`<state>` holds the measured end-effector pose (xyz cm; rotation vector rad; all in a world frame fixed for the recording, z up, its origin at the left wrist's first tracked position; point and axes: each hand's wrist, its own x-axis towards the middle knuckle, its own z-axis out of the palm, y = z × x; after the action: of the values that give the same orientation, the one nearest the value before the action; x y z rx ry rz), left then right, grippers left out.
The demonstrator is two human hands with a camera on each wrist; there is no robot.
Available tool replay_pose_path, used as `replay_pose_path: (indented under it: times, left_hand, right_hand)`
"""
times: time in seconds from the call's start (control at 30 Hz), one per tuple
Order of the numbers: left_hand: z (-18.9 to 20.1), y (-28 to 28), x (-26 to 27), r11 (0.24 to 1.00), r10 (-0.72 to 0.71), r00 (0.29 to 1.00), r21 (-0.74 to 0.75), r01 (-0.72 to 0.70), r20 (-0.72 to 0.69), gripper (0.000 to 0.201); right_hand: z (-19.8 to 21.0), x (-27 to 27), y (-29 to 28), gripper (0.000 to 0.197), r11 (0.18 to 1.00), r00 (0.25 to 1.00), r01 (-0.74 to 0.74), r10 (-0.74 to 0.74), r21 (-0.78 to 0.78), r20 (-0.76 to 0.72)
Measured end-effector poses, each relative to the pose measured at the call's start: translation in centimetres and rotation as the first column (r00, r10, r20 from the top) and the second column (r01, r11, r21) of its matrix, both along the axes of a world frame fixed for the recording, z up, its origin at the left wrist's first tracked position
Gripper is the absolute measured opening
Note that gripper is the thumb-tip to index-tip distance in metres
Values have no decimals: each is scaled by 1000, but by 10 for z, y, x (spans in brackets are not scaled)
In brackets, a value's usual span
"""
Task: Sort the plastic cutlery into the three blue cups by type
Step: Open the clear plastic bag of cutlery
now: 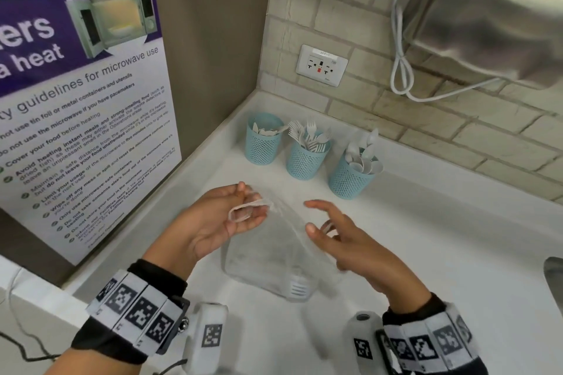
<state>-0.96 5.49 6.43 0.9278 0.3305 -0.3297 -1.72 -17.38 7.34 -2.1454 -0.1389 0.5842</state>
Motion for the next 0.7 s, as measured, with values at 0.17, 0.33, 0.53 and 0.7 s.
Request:
replay_pose_path:
  times: [0.17, 0.33, 0.53, 0.7]
  left_hand:
    - [4, 2, 1, 978, -44, 997, -204, 30, -68, 34]
    - [5, 22, 1, 986, -84, 996, -148, 79, -32, 22]
    - [1, 12, -1, 964, -219, 964, 189, 189, 152, 14]
    - [-15, 33, 9, 988, -98, 995, -115, 100, 23, 24]
  right_hand:
    - [-33, 3, 17, 11, 921, 954, -139, 223, -365, 199]
    - [-30, 3, 13, 26, 987, 992, -122, 123, -100, 2]
    - [-55, -3, 26, 32, 954, 964, -172, 215, -247, 157]
    - [-48, 6, 13, 21, 854, 963, 187, -62, 485, -263]
